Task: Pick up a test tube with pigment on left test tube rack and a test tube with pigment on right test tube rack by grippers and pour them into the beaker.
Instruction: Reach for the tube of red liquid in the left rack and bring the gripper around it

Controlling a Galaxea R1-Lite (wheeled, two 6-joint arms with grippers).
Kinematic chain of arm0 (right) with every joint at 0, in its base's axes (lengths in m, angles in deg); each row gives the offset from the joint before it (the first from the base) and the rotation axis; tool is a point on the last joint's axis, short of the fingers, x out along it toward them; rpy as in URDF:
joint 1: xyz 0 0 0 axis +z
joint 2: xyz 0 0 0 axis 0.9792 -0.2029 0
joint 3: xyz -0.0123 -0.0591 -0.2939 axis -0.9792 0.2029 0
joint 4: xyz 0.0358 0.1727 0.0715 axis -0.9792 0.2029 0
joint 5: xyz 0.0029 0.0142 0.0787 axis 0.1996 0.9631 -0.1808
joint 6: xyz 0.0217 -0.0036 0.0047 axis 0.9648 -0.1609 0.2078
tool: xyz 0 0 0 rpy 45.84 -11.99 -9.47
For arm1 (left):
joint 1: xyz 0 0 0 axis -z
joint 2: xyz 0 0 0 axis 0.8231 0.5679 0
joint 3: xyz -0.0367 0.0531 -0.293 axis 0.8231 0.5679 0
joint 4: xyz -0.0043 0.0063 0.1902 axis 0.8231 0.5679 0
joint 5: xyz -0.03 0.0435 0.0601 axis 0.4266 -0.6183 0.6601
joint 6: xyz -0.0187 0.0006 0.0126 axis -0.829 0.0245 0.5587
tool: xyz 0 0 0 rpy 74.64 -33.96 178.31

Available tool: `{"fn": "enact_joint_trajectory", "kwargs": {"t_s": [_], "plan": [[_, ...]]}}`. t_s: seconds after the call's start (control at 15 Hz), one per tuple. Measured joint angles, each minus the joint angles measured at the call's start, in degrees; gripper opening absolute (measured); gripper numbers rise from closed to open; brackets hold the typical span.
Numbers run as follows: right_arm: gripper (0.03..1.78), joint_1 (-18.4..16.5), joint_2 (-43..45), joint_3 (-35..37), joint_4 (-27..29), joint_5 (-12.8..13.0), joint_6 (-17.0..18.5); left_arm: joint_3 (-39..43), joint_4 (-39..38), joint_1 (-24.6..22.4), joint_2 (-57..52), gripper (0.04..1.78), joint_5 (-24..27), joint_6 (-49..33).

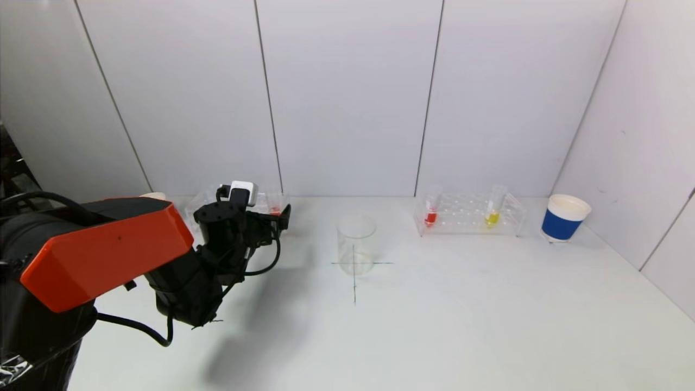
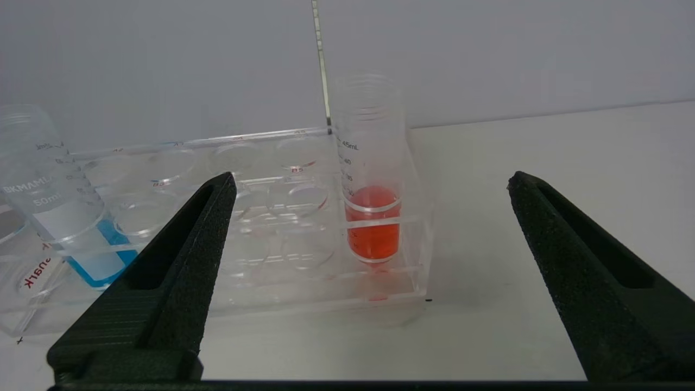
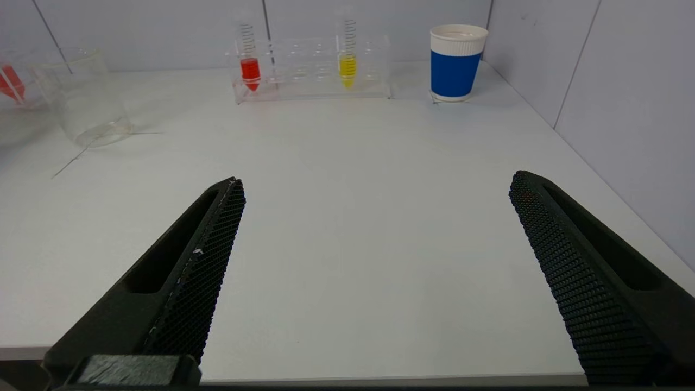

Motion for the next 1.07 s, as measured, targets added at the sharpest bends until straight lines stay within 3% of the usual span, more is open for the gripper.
{"fn": "enact_joint_trajectory", "kwargs": {"t_s": [0.47, 1.07], "plan": [[1.77, 0.0, 0.0, 0.0, 0.0, -0.02, 0.0, -7.28, 5.02, -1.5, 2.47, 1.75, 0.24, 0.13], [1.77, 0.0, 0.0, 0.0, 0.0, -0.02, 0.02, -10.01, 6.18, -1.88, 4.05, 1.75, 0.55, 0.29]]}}
